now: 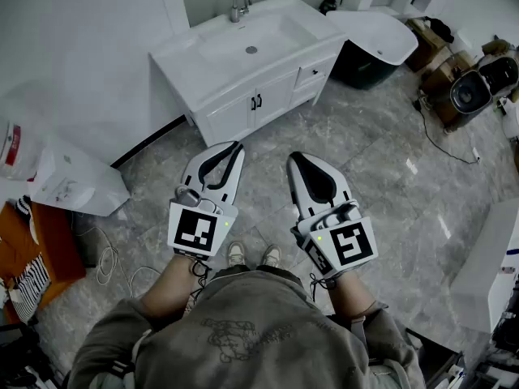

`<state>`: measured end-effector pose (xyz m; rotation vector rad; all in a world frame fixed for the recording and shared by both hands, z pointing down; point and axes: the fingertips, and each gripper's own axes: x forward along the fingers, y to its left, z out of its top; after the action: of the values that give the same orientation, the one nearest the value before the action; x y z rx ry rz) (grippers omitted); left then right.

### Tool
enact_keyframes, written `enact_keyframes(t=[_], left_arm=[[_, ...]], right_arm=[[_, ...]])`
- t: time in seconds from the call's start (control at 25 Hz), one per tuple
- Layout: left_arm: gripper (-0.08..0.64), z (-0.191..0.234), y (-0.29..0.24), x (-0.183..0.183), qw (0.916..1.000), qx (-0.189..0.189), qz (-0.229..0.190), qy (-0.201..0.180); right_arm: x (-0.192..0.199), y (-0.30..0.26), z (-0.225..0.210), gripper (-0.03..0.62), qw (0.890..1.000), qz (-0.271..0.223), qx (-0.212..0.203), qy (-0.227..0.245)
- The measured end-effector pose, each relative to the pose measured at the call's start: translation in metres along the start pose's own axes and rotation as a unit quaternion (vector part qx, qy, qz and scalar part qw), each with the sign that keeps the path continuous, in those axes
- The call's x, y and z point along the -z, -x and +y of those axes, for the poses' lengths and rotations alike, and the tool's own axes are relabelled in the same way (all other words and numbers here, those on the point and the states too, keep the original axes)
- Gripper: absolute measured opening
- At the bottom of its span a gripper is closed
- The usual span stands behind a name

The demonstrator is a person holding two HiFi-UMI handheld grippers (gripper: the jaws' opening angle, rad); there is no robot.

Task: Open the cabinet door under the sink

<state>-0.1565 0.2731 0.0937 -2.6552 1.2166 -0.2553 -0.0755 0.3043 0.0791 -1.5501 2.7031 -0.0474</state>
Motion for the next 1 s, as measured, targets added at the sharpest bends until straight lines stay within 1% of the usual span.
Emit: enact_keyframes(t=[0.16, 0.36, 0.6, 1.0], left_arm=[[0.032, -0.004, -0.004, 0.004, 1.0, -0.002, 0.005, 0.004], [0.032, -0.006, -0.014, 0.004, 1.0, 0.003, 0.009, -0.002], [0.031, -0.022, -0.03, 0.007, 0.9998, 0.005, 0.018, -0.003], [0.031, -0.046, -0.057, 0.011, 0.9998, -0.017, 0.013, 0.002]], right_arm=[[-0.001, 0.003, -0.009, 0.035, 1.0, -0.015, 0.006, -0.009], [0.002, 0.002, -0.02, 0.035, 1.0, -0.005, 0.004, -0.006], [0.009, 0.008, -0.04, 0.035, 1.0, 0.0, 0.0, -0.006], [0.023, 0.013, -0.079, 0.035, 1.0, 0.0, -0.011, -0.012]])
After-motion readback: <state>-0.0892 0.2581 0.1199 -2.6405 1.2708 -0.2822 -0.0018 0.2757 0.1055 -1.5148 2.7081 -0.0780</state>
